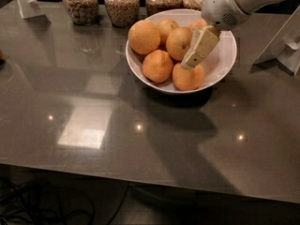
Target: Pick orange from white bowl
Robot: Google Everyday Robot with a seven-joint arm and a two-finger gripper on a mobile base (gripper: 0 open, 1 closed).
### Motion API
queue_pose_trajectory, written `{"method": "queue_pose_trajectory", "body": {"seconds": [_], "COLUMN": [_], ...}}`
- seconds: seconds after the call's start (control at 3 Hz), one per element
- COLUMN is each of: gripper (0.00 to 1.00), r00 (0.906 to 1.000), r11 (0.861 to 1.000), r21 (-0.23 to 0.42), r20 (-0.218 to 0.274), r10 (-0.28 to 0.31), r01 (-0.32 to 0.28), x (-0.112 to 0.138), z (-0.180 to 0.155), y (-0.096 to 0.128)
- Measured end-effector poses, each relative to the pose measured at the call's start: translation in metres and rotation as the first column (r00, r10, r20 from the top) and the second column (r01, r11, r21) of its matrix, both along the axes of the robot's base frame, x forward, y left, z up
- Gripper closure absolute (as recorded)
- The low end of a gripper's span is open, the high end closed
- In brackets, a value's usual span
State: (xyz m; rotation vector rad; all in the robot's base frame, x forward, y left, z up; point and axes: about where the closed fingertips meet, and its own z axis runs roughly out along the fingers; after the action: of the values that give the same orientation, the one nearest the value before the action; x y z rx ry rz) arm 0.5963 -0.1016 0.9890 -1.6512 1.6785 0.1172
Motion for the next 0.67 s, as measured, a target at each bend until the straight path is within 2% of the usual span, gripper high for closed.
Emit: {"method": "queue_pose_trajectory", "body": {"seconds": [0.33, 0.67], "gripper": [0.00, 0.05], "r00": [0.9982, 0.9957], "r11": [0.998, 0.994], "r21": [-0.035, -0.058], "r20": [-0.002, -0.009], "r10": [0.059, 0.092], "r01": [-0.059, -0.093], "x": [0.009, 0.013], "z": [-0.011, -0.021], "y": [-0.005, -0.012]}}
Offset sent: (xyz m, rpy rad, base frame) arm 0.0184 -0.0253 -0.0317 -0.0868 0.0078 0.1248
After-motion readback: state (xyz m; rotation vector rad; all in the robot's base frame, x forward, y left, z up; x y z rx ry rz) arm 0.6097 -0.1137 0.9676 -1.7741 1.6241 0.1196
